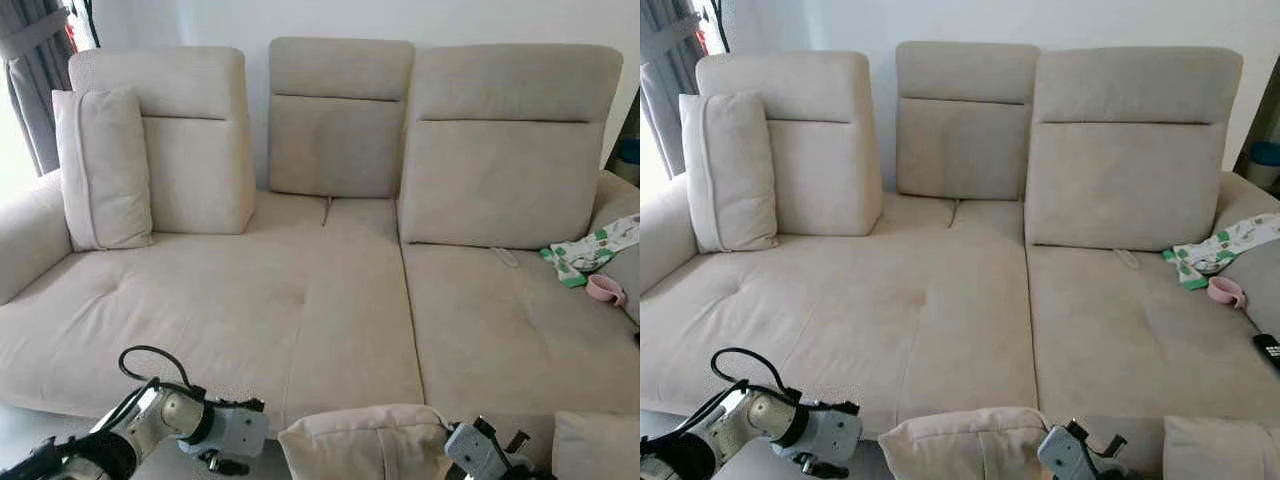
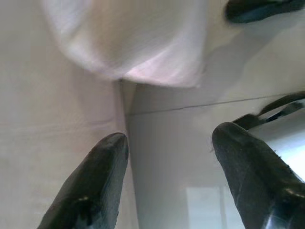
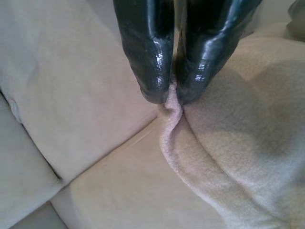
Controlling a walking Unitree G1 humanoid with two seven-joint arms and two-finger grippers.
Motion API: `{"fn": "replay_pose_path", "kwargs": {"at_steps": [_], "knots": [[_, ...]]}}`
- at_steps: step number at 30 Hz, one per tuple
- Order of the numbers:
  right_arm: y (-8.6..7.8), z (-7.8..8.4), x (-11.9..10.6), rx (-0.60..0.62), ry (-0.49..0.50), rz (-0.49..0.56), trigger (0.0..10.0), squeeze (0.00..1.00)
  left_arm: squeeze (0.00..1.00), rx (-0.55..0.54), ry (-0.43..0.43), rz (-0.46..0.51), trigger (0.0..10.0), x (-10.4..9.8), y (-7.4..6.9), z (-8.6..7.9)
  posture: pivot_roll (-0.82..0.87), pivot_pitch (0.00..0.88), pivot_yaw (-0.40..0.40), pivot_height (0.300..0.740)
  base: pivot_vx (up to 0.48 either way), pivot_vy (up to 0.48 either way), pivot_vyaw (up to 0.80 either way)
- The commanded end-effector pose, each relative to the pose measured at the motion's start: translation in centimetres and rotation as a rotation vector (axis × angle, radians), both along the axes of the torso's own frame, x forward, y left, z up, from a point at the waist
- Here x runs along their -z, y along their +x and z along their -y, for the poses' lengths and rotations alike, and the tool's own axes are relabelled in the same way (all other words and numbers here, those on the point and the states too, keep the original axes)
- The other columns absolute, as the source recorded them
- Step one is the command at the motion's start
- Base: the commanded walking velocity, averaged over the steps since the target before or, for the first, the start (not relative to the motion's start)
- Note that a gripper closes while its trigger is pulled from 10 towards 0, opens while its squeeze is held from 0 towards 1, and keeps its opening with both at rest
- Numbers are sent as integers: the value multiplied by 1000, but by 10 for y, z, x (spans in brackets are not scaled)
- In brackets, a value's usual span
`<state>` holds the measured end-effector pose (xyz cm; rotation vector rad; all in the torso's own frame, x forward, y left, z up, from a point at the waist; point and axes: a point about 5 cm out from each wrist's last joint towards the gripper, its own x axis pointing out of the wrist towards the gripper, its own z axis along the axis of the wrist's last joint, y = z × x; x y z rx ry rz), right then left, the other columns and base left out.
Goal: Move the pillow to the sofa from floor
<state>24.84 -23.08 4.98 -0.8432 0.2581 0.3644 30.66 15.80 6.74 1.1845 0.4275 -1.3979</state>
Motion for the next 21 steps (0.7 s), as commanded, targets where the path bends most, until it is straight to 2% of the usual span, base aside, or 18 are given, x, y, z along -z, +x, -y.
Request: {"fn": "replay_pose_path", "kwargs": {"at_steps": [1,5,7,13,21], "knots": [[3,3,-1,46,10,9,0,0,0,2,3,-26,10000,0,-3,-3,-135,0,40,561,0,0,0],[12,1,-13,50,18,51,0,0,0,15,30,-43,10000,4,-8,-4,-123,0,37,561,0,0,0],[16,-6,-18,27,27,64,0,0,0,27,41,-47,10000,7,-11,-3,-123,0,37,561,0,0,0],[20,-26,-24,-51,36,63,0,0,0,11,-2,-8,10000,4,-7,14,-118,0,34,561,0,0,0],[21,-37,-22,-87,34,49,0,0,0,-16,-16,30,10000,-4,-4,28,-121,0,35,561,0,0,0]]}}
